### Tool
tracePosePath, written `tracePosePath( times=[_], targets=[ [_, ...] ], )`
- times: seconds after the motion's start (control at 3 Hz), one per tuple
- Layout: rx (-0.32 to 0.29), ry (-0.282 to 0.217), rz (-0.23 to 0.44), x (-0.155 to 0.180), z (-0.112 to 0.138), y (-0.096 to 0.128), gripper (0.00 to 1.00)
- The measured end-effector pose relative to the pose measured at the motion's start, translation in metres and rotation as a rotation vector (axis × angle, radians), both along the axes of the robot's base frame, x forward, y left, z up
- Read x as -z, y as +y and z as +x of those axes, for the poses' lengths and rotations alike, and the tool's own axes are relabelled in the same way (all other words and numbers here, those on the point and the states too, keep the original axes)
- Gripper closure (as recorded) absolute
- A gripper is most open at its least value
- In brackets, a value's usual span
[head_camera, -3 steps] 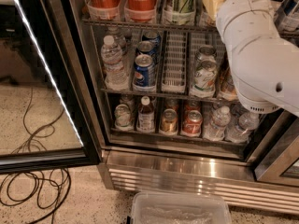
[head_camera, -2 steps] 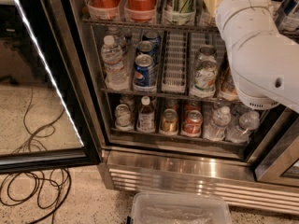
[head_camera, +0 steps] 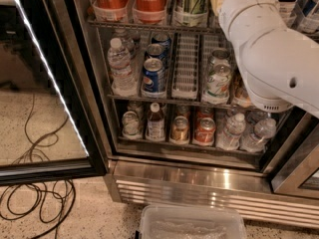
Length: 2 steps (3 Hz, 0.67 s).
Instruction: Pick orange can from top shelf of fridge
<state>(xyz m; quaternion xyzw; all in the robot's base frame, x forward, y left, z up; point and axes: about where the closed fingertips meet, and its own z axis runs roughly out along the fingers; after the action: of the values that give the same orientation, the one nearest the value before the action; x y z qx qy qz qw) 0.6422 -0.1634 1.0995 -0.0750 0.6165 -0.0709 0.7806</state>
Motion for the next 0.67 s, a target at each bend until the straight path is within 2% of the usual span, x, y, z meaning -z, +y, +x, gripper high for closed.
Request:
tracePosePath(
  times=[0.33, 0.67],
  targets=[
    [-0.040, 0.028, 0.020, 0.0063, -0.0012, 0.0138, 0.58],
    [-0.041, 0.041, 0.024, 0.0085, -0.0031, 0.0144, 0.81]
  ],
)
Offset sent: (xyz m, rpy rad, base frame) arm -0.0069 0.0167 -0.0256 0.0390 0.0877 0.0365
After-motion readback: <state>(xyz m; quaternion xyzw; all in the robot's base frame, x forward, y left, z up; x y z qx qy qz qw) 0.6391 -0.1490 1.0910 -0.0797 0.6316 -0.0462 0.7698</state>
